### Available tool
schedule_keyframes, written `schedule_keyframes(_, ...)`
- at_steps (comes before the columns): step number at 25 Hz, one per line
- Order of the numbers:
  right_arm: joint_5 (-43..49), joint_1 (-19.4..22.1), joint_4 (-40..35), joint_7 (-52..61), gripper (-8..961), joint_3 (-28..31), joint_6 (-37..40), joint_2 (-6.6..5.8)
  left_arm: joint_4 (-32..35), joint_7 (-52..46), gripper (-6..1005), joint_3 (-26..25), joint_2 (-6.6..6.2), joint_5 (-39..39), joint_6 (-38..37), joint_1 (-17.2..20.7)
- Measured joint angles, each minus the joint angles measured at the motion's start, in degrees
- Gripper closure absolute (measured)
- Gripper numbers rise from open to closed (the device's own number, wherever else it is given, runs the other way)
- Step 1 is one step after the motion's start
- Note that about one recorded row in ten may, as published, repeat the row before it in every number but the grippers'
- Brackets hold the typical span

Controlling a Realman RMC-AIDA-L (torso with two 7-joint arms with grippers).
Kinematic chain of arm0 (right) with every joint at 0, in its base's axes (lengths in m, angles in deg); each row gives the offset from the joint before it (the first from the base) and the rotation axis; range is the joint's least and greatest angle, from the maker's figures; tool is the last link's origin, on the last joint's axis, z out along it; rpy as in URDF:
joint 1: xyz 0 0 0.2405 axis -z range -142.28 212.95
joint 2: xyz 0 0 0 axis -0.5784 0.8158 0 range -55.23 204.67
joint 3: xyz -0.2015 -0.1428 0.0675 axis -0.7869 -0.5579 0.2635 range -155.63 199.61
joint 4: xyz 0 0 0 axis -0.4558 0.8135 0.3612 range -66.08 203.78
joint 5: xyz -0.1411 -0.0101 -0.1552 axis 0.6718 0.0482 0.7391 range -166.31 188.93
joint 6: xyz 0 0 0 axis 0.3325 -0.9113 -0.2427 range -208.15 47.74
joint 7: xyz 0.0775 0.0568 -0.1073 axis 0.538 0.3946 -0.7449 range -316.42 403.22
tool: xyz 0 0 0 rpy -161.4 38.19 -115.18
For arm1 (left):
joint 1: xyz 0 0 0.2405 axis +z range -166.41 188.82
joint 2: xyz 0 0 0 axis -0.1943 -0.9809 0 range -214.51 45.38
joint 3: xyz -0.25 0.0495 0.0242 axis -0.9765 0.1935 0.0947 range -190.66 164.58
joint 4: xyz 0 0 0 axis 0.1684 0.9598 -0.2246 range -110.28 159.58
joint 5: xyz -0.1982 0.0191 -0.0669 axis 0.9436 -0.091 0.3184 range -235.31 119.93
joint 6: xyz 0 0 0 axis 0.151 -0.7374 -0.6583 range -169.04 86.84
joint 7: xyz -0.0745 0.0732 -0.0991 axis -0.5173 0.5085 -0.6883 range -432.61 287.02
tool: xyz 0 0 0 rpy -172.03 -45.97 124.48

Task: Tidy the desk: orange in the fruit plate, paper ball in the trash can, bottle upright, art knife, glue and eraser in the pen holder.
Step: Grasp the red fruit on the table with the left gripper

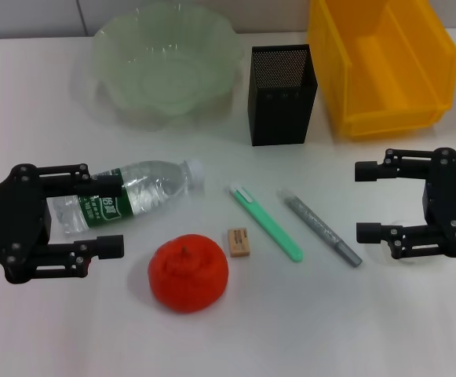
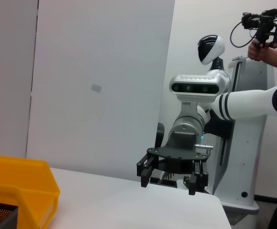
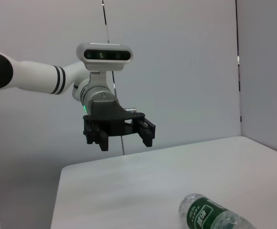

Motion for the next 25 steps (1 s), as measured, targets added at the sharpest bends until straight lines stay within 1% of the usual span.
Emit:
schedule_keyframes(15,-0.27,0.11,0.13,-0.10,186,0.04,-0.18,0.00,0.03,0.26,323,-0.09,0.30,-0.26,-0.07,0.15)
schedule_keyframes(18,-1.10,0.80,-0.33,-0.11,186,0.14,0.02,-0.06,0.46,0.34,326,-0.08,0.07,-0.32,0.16,-0.07)
schedule_keyframes(19,-1.38,1.75,-1.34,0.07,186,0.20,0.35,-0.34,1.67,0.24,327,-0.08,-0.02,-0.98,1.02,-0.36)
schedule_keyframes(21,-1.39,2.37,-2.39,0.50,186,0.23,0.45,-0.49,2.35,0.13,330,-0.04,0.01,-1.53,1.48,-0.54)
schedule_keyframes(23,-1.31,3.75,-4.79,1.57,186,0.50,0.50,-0.71,3.79,-0.31,332,0.11,0.44,-3.59,2.03,-1.12)
schedule_keyframes(24,-1.08,4.86,-7.13,3.13,186,1.21,0.68,-0.89,4.30,-0.56,334,0.25,0.78,-4.58,1.99,-1.35)
schedule_keyframes(25,-1.08,4.86,-7.13,3.13,186,1.21,0.68,-0.89,5.26,-0.90,335,0.33,1.40,-6.04,1.93,-1.61)
